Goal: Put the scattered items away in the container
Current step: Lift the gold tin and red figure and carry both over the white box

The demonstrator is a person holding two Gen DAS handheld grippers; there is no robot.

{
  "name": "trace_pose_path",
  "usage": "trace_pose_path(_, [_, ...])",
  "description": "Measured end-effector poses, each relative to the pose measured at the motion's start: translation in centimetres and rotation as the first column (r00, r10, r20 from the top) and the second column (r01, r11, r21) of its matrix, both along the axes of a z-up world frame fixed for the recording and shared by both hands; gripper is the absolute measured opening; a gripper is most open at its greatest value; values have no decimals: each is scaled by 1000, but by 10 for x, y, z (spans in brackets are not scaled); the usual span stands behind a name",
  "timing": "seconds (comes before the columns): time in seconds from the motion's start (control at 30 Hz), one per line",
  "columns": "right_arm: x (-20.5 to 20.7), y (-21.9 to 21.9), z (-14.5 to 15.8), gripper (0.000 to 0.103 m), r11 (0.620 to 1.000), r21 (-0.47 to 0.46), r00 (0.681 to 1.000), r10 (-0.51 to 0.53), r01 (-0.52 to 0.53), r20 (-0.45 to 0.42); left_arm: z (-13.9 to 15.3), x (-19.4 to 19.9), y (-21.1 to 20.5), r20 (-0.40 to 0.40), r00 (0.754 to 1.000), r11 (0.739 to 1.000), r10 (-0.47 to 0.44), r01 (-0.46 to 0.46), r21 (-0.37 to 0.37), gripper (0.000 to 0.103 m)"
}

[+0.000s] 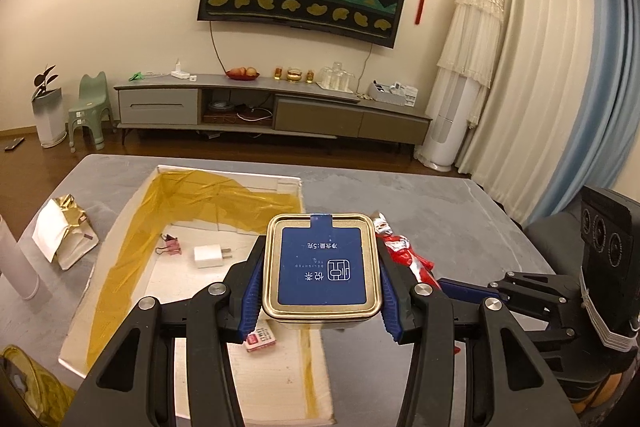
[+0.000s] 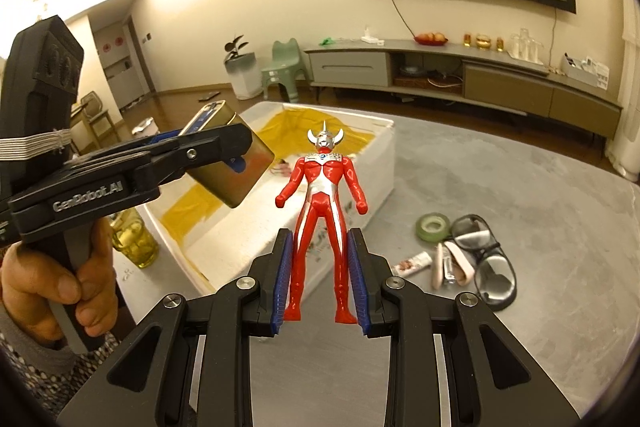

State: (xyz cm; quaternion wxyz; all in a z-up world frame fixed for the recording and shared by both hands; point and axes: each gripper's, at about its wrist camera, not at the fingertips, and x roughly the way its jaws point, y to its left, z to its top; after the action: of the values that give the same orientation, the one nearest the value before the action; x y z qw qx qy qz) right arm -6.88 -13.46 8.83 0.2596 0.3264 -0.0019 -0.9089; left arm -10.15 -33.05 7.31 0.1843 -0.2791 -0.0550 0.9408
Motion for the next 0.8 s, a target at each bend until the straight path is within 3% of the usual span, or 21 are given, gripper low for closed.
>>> trace_pose_path(0.8, [-7,-78,20,29,996,27,996,86,-85,-19,-19,-28,-97,51,989,984,136,-141,113,50])
